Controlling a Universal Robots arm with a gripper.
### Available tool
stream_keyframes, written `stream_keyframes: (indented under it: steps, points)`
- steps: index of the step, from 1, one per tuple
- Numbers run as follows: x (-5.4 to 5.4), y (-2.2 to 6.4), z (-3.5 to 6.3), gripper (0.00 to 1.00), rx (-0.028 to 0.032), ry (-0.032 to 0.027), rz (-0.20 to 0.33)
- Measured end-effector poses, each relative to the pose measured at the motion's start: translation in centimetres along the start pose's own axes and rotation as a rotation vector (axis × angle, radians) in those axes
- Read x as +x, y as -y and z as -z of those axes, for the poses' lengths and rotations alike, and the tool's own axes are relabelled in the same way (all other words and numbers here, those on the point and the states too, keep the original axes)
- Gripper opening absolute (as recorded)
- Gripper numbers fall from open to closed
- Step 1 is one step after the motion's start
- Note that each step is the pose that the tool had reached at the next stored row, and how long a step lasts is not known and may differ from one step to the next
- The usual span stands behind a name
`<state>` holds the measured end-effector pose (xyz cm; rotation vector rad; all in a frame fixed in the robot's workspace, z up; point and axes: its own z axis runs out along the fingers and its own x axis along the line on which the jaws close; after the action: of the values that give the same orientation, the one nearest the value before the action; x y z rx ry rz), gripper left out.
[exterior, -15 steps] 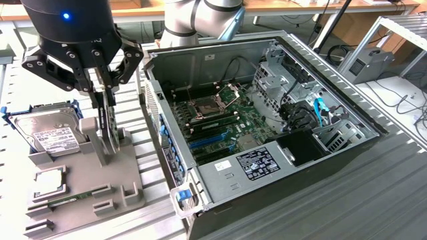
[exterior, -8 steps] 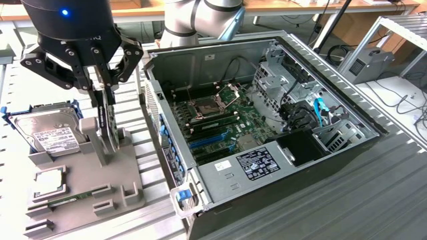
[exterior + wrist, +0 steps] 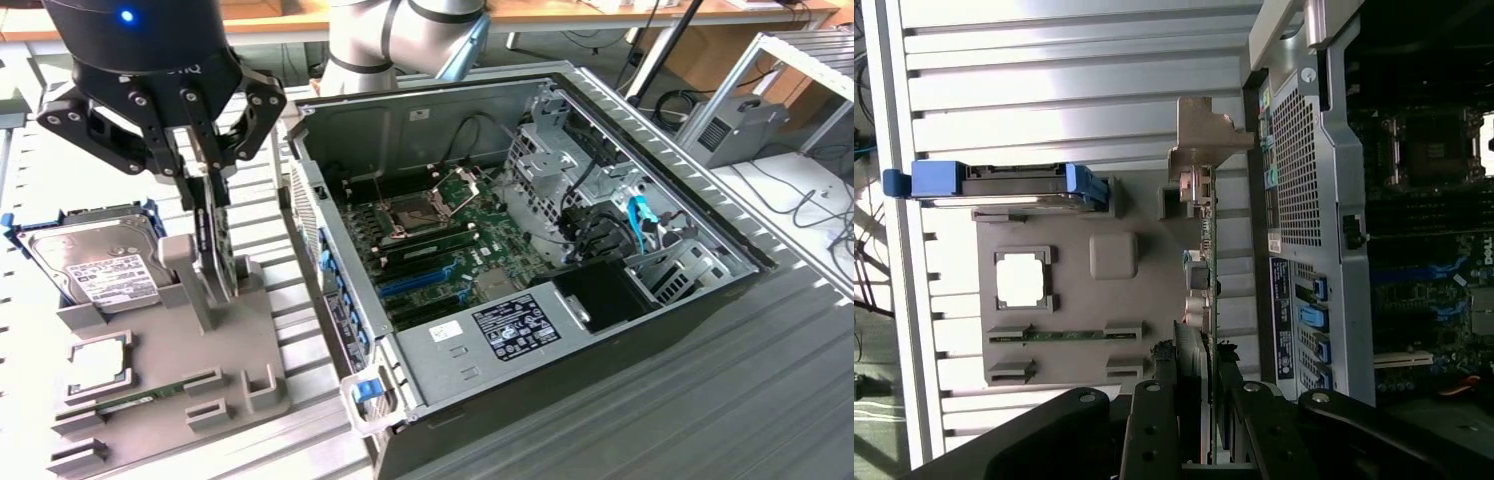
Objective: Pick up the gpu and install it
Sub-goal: 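Pick up the gpu and move the gpu toward the slot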
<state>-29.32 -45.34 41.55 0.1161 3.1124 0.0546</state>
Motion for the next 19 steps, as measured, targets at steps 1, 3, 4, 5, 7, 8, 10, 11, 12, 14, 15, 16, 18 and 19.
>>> stream_keyframes:
  steps: [1, 3, 4, 5, 7, 8, 10, 11, 12, 14, 15, 16, 18, 19]
  points:
    - [0.00, 0.00, 0.02, 0.26, 0.0000, 0.0000, 0.000]
    - [0.00, 0.00, 0.10, 0.26, 0.0002, -0.0002, 0.000]
    - [0.00, 0.00, 0.13, 0.26, 0.0001, -0.0001, 0.000]
    - [0.00, 0.00, 0.17, 0.26, 0.0001, -0.0001, 0.000]
    - [-0.01, -0.01, 0.27, 0.26, 0.0001, -0.0001, 0.000]
    - [-0.01, -0.01, 0.32, 0.26, 0.0001, -0.0001, 0.000]
    - [-0.01, -0.01, 0.44, 0.26, 0.0000, -0.0001, 0.000]
    - [-0.01, -0.01, 0.47, 0.26, 0.0001, -0.0001, 0.000]
    - [-0.01, -0.02, 0.47, 0.26, 0.0000, 0.0000, 0.000]
    - [-0.01, -0.02, 0.47, 0.26, -0.0001, 0.0000, 0.000]
    - [-0.01, -0.02, 0.48, 0.26, 0.0000, 0.0000, 0.000]
    - [-0.01, -0.02, 0.48, 0.26, 0.0001, -0.0001, 0.000]
    - [-0.01, -0.02, 0.48, 0.26, 0.0001, -0.0001, 0.000]
    - [-0.01, -0.02, 0.48, 0.26, 0.0001, -0.0001, 0.000]
